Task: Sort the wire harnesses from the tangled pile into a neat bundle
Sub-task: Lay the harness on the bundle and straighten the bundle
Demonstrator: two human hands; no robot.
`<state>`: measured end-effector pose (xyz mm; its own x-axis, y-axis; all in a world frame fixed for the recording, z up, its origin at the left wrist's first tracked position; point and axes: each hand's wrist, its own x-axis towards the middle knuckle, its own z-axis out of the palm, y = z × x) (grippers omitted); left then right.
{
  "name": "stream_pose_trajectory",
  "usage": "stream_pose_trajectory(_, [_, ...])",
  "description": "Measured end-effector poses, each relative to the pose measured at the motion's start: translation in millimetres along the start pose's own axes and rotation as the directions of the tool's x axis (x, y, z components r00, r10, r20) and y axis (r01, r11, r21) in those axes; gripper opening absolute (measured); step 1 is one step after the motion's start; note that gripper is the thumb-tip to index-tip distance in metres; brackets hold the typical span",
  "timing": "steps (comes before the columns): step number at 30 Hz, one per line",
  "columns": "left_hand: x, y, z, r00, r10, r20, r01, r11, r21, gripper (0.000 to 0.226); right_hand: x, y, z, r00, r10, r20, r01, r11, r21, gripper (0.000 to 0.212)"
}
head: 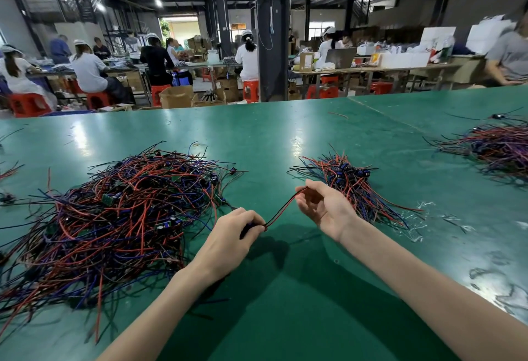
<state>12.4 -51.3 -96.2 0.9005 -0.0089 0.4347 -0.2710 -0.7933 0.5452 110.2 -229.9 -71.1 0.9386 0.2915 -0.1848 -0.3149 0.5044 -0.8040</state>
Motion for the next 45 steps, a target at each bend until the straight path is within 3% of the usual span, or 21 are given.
stream_pose_trajectory(2, [0, 1, -1, 1.000, -0.025, 0.009, 0.026, 0.999, -0.022, 0.005, 2, 2, -1, 0.968, -0.249, 0.000, 0.243, 0.943, -0.226, 0.028])
stream_pose_trajectory(5, [1, 3, -2, 0.998, -0.049, 0.026, 0.050, 0.997, -0.064, 0.005, 4, 5, -7, 0.857, -0.508, 0.089, 0.483, 0.730, -0.484, 0.022])
stream_pose_trajectory(8, [0, 3, -3, 0.997, -0.058, 0.041, 0.061, 0.995, -0.078, 0.005, 6, 6, -14, 0.672, -0.692, 0.265, 0.665, 0.406, -0.626, 0.014])
stream_pose_trajectory(11, [0, 1, -5, 0.996, -0.070, 0.051, 0.073, 0.995, -0.071, 0.005, 8, 1, -21, 0.415, -0.730, 0.544, 0.735, -0.084, -0.673, 0.008])
stream_pose_trajectory(12, [0, 1, -5, 0.996, -0.074, 0.051, 0.077, 0.995, -0.067, 0.005, 10, 0, -23, 0.405, -0.719, 0.565, 0.732, -0.116, -0.672, 0.010])
stream_pose_trajectory(13, [1, 0, -6, 0.996, -0.079, 0.048, 0.082, 0.994, -0.067, 0.006, 9, -2, -23, 0.468, -0.710, 0.526, 0.728, -0.028, -0.684, 0.014])
stream_pose_trajectory(15, [1, 0, -7, 0.995, -0.091, 0.036, 0.093, 0.993, -0.072, 0.006, 7, -5, -19, 0.708, -0.628, 0.324, 0.648, 0.396, -0.650, 0.021])
stream_pose_trajectory(18, [3, 1, -7, 0.995, -0.095, 0.025, 0.097, 0.992, -0.081, 0.005, 6, -8, -11, 0.953, -0.296, 0.066, 0.298, 0.872, -0.387, 0.020])
stream_pose_trajectory(22, [2, 4, -7, 0.995, -0.100, 0.026, 0.102, 0.989, -0.106, 0.005, 7, -9, -11, 0.997, 0.057, 0.048, -0.053, 0.995, -0.086, 0.018])
stream_pose_trajectory(24, [2, 4, -8, 0.994, -0.102, 0.024, 0.104, 0.988, -0.111, 0.006, 7, -9, -11, 0.998, 0.041, 0.046, -0.037, 0.994, -0.101, 0.020])
stream_pose_trajectory(26, [2, 3, -8, 0.994, -0.109, 0.033, 0.112, 0.987, -0.115, 0.006, 9, -8, -11, 0.989, -0.140, 0.037, 0.145, 0.956, -0.254, 0.021])
stream_pose_trajectory(29, [1, 4, -7, 0.989, -0.124, 0.074, 0.134, 0.980, -0.148, 0.008, 9, -7, -16, 0.862, -0.482, 0.158, 0.473, 0.652, -0.592, 0.021])
stream_pose_trajectory(31, [1, 5, -7, 0.986, -0.130, 0.099, 0.146, 0.974, -0.172, 0.011, 10, -6, -21, 0.651, -0.675, 0.347, 0.640, 0.242, -0.729, 0.016])
stream_pose_trajectory(33, [1, 6, -6, 0.986, -0.128, 0.111, 0.146, 0.974, -0.174, 0.011, 11, -5, -24, 0.398, -0.719, 0.570, 0.677, -0.190, -0.711, 0.009])
stream_pose_trajectory(34, [1, 7, -6, 0.986, -0.126, 0.113, 0.144, 0.974, -0.174, 0.011, 12, -4, -24, 0.353, -0.718, 0.600, 0.668, -0.256, -0.699, 0.008])
stream_pose_trajectory(35, [1, 7, -6, 0.986, -0.124, 0.114, 0.143, 0.974, -0.176, 0.012, 12, -5, -24, 0.391, -0.731, 0.559, 0.666, -0.194, -0.720, 0.010])
stream_pose_trajectory(36, [1, 8, -7, 0.986, -0.124, 0.112, 0.143, 0.973, -0.183, 0.012, 12, -6, -23, 0.498, -0.735, 0.460, 0.659, -0.025, -0.752, 0.015])
stream_pose_trajectory(38, [1, 9, -7, 0.985, -0.129, 0.111, 0.150, 0.967, -0.206, 0.013, 10, -10, -19, 0.765, -0.607, 0.216, 0.552, 0.444, -0.706, 0.021])
stream_pose_trajectory(40, [2, 9, -7, 0.986, -0.128, 0.110, 0.149, 0.966, -0.210, 0.011, 9, -13, -15, 0.930, -0.366, 0.045, 0.341, 0.806, -0.484, 0.022])
stream_pose_trajectory(42, [2, 10, -6, 0.986, -0.121, 0.115, 0.144, 0.966, -0.214, 0.010, 8, -15, -12, 0.988, -0.153, -0.014, 0.143, 0.947, -0.288, 0.020])
stream_pose_trajectory(45, [1, 12, -5, 0.986, -0.118, 0.118, 0.144, 0.960, -0.239, 0.010, 7, -17, -10, 0.998, 0.063, 0.026, -0.060, 0.993, -0.100, 0.020])
